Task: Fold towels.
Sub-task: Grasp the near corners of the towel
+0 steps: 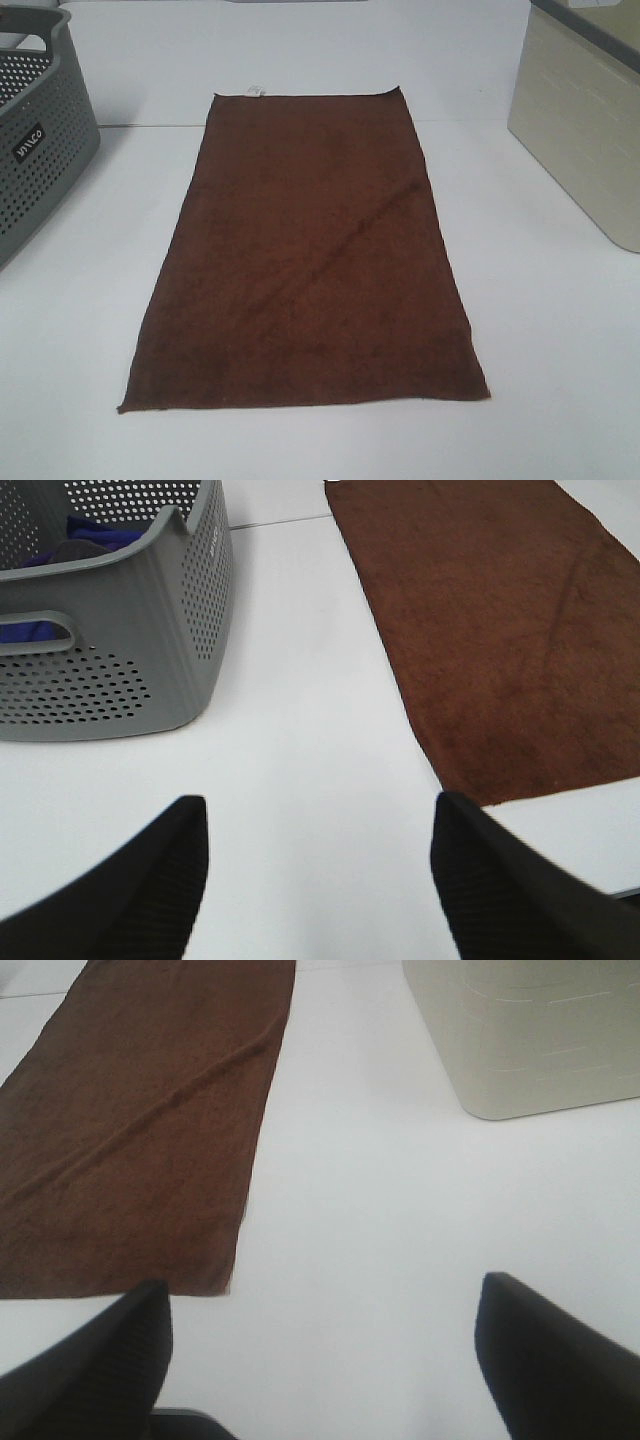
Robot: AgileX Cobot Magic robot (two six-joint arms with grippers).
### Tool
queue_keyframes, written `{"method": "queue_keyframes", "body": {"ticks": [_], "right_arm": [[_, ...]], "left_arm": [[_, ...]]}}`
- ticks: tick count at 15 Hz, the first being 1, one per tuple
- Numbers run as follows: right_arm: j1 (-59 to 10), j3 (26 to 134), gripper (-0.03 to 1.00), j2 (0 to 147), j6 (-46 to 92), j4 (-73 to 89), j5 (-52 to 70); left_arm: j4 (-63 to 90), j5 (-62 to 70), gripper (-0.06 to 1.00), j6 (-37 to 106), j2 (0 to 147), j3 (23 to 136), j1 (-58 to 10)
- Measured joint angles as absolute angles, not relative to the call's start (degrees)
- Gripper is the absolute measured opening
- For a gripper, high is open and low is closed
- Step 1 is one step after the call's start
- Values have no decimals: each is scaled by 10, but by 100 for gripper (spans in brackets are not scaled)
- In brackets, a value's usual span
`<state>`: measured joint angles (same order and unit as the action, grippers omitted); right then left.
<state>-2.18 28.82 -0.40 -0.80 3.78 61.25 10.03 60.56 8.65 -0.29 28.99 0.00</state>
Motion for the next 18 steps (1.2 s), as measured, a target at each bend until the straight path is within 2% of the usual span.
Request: {"method": "queue_keyframes", "body": {"ticks": [18], "right_arm": [[-22, 288, 78, -4, -8, 38, 612]], "left_arm": [[100, 606, 62, 87, -3, 290, 0]]}}
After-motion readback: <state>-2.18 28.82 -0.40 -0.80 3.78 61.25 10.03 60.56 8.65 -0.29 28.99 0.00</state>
